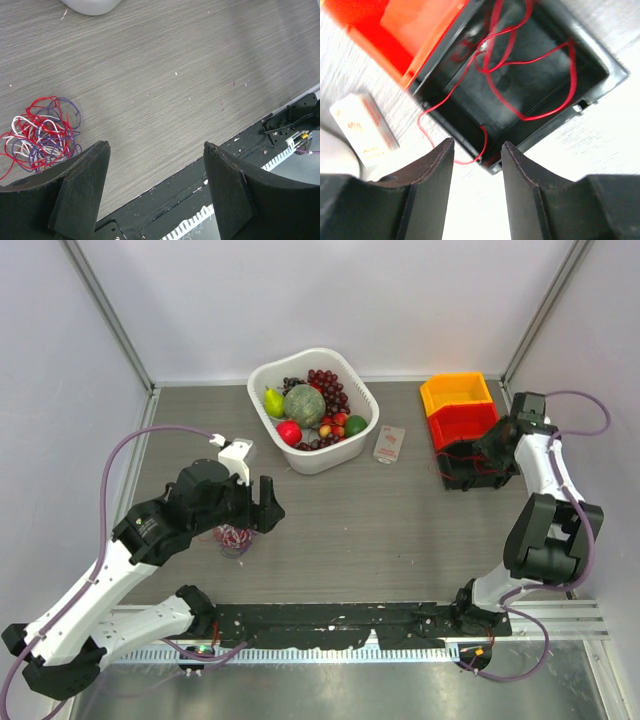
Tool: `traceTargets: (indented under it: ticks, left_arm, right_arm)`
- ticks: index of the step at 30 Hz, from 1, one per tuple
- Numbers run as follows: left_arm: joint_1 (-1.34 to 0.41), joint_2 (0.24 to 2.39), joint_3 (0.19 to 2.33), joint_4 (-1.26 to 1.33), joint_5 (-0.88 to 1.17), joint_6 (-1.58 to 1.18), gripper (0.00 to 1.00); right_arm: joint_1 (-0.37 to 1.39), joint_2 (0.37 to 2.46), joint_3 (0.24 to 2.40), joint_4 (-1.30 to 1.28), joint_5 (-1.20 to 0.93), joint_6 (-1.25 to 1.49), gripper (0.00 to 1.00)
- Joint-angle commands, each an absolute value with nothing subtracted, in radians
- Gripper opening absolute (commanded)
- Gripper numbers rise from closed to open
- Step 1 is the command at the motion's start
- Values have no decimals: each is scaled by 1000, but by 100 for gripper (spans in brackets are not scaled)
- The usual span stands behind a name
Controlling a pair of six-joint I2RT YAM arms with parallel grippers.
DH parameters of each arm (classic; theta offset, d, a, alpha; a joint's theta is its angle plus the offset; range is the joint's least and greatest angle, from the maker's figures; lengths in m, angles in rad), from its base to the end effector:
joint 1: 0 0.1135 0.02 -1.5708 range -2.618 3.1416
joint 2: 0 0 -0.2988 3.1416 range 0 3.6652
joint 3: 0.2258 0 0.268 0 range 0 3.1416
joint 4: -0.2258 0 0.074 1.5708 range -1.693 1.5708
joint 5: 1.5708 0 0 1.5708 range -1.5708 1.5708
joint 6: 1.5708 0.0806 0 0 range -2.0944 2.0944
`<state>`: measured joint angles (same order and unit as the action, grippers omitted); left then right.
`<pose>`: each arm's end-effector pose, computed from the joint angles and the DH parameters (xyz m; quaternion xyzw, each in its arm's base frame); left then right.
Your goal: Untangle the cables
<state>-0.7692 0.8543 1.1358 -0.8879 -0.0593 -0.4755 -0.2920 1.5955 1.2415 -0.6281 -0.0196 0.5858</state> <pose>0.1362 -0.1252 0.3810 0.1160 0.8781 -0.2489 0.3919 0.3634 -0.1076 0.2494 0.4041 0.8675 0.0517 0.2856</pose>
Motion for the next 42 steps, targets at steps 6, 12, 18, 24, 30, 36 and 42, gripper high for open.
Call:
traceTargets:
  ticks: [6, 12, 18, 24, 30, 36, 42]
  left_arm:
    - [-765, 854, 1140, -839, -29, -505, 79]
    - [-765, 828, 1126, -845, -23, -552, 80]
    - [-765, 808, 1134, -890, -37, -574, 80]
    - [-764, 804, 1135, -893, -54, -574, 80]
    - [-767, 836, 1152, -881, -28, -583, 79]
    - [-765, 834, 1144, -881, -38, -577, 79]
    - [-765, 848, 1152, -873, -14, -589, 79]
  right_arm:
    - [127, 1647, 1330, -643, 202, 160, 52]
    - [167, 1810, 1410, -640, 228, 98, 53]
    - [178, 1870, 1425, -624, 258, 60, 53]
    - [179, 1894, 1398, -594, 264, 51, 50]
    - [178, 1928, 1390, -571, 241, 52, 44]
    - [181, 1933, 1373, -545, 241, 58, 35]
    - [186, 1876, 1381, -564, 322, 89, 1]
